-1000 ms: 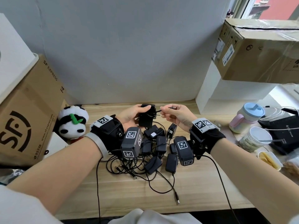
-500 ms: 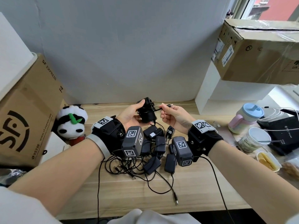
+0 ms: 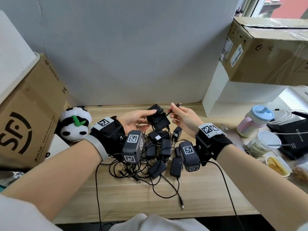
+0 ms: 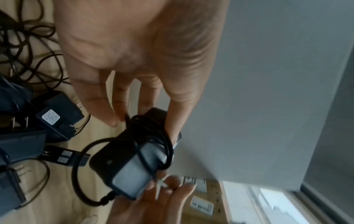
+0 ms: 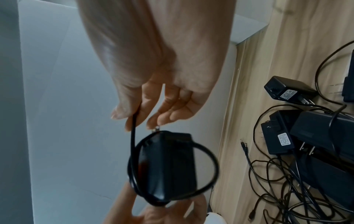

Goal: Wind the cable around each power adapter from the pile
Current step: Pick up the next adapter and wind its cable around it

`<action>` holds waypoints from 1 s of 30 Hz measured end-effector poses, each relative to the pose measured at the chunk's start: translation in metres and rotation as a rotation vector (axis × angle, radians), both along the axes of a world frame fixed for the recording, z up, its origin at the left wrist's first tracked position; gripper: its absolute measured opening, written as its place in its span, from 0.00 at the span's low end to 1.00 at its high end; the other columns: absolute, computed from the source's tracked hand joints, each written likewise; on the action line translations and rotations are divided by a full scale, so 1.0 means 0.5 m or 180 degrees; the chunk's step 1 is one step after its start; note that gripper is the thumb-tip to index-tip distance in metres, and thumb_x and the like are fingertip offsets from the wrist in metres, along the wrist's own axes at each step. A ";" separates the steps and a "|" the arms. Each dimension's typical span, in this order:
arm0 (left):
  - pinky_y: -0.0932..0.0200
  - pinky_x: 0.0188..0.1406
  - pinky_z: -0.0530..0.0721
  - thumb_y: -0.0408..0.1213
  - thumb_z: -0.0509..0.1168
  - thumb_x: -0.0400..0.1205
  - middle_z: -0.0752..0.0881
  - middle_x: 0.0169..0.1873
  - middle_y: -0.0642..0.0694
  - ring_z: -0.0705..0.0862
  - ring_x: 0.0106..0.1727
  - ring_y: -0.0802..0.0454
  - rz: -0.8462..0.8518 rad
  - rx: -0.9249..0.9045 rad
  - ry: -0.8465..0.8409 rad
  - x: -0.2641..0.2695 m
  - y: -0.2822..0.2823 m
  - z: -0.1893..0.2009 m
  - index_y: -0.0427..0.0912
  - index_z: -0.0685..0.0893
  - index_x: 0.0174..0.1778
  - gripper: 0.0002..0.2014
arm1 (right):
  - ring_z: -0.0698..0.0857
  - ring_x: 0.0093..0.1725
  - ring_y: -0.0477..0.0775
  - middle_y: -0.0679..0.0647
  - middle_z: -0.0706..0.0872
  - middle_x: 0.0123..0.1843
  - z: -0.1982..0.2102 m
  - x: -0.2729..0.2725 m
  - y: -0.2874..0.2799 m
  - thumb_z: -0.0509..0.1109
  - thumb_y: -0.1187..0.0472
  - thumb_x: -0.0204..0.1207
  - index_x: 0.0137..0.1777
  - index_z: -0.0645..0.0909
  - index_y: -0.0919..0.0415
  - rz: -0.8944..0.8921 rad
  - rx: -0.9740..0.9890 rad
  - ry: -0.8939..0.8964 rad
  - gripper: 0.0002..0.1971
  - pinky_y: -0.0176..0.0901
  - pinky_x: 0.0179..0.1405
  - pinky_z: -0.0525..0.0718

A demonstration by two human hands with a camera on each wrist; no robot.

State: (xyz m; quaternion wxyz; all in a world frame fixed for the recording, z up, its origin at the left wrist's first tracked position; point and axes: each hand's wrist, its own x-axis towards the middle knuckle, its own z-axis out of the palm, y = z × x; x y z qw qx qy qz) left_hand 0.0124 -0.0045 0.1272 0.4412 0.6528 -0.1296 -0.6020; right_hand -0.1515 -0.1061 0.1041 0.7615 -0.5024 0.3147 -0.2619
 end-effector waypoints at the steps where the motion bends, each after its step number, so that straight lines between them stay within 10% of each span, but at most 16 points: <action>1: 0.67 0.33 0.81 0.44 0.76 0.71 0.81 0.39 0.45 0.79 0.35 0.55 0.0024 -0.0016 -0.0165 -0.005 -0.002 -0.008 0.42 0.83 0.50 0.16 | 0.75 0.30 0.42 0.48 0.83 0.35 0.003 0.001 0.001 0.66 0.56 0.80 0.40 0.83 0.60 -0.0040 -0.0035 0.0038 0.11 0.29 0.27 0.74; 12: 0.69 0.20 0.66 0.47 0.73 0.74 0.82 0.33 0.49 0.80 0.25 0.60 0.0937 -0.0253 -0.0174 -0.005 -0.011 -0.046 0.46 0.78 0.39 0.11 | 0.62 0.21 0.42 0.49 0.68 0.28 0.012 -0.007 -0.008 0.54 0.60 0.86 0.65 0.79 0.60 0.0022 -0.0893 0.0538 0.15 0.30 0.19 0.60; 21: 0.70 0.27 0.73 0.37 0.72 0.77 0.82 0.15 0.52 0.85 0.35 0.53 0.0992 -0.0634 -0.0143 -0.016 -0.010 -0.051 0.41 0.80 0.37 0.08 | 0.72 0.17 0.42 0.51 0.87 0.29 0.017 0.001 0.008 0.70 0.62 0.77 0.39 0.80 0.57 -0.0277 -0.2012 0.1026 0.05 0.29 0.20 0.72; 30: 0.61 0.44 0.83 0.32 0.69 0.80 0.85 0.19 0.51 0.86 0.41 0.47 0.1201 -0.0832 -0.0085 -0.015 -0.012 -0.051 0.40 0.79 0.37 0.07 | 0.75 0.20 0.47 0.55 0.80 0.28 0.021 0.007 0.021 0.60 0.64 0.84 0.40 0.74 0.62 0.0234 -0.1264 0.1022 0.10 0.33 0.28 0.77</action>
